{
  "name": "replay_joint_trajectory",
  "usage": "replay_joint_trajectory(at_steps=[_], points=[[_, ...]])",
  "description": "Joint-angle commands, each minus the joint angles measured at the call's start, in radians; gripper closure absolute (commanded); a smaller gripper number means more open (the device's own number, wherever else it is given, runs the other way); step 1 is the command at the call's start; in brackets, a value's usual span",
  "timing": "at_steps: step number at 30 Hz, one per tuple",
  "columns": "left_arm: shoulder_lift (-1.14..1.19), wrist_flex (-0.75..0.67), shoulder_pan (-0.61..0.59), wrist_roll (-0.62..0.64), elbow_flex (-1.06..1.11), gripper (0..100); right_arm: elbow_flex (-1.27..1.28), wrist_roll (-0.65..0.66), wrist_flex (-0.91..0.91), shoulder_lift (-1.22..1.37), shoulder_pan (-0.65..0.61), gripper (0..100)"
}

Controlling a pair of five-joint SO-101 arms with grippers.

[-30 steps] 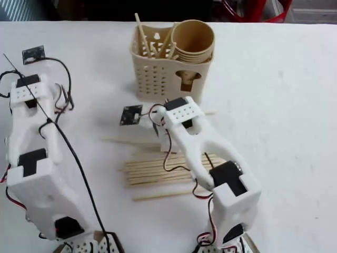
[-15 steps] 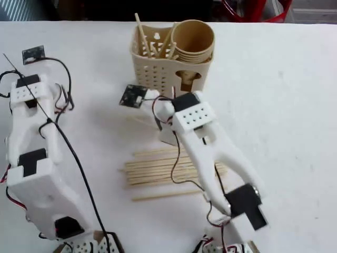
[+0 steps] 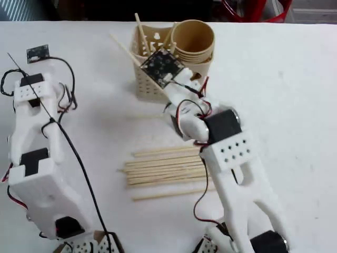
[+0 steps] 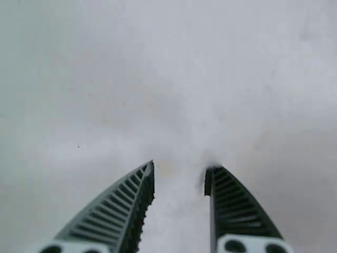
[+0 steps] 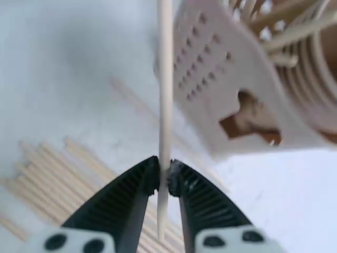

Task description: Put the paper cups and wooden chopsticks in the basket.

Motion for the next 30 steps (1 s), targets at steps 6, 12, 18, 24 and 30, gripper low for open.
replay_joint_trajectory(at_steps=[6, 12, 18, 24, 30], points=[[-0.002, -0.015, 0.038, 0.014, -0.043, 83, -0.219, -0.086, -0.334, 0.033, 0.007, 98.2], [-0.004, -0.015, 0.058, 0.014, -0.025, 83, -0.531, -0.207, -0.507, 0.326, 0.005, 98.1], [-0.005, -0.015, 0.067, 0.014, -0.023, 83, -0.717, -0.364, -0.575, 0.565, 0.001, 98.1], [-0.010, -0.015, 0.068, 0.014, -0.023, 83, -0.729, -0.333, -0.572, 0.579, -0.021, 98.1], [-0.010, -0.015, 0.077, 0.014, -0.021, 83, -0.729, -0.322, -0.572, 0.579, -0.024, 93.8]])
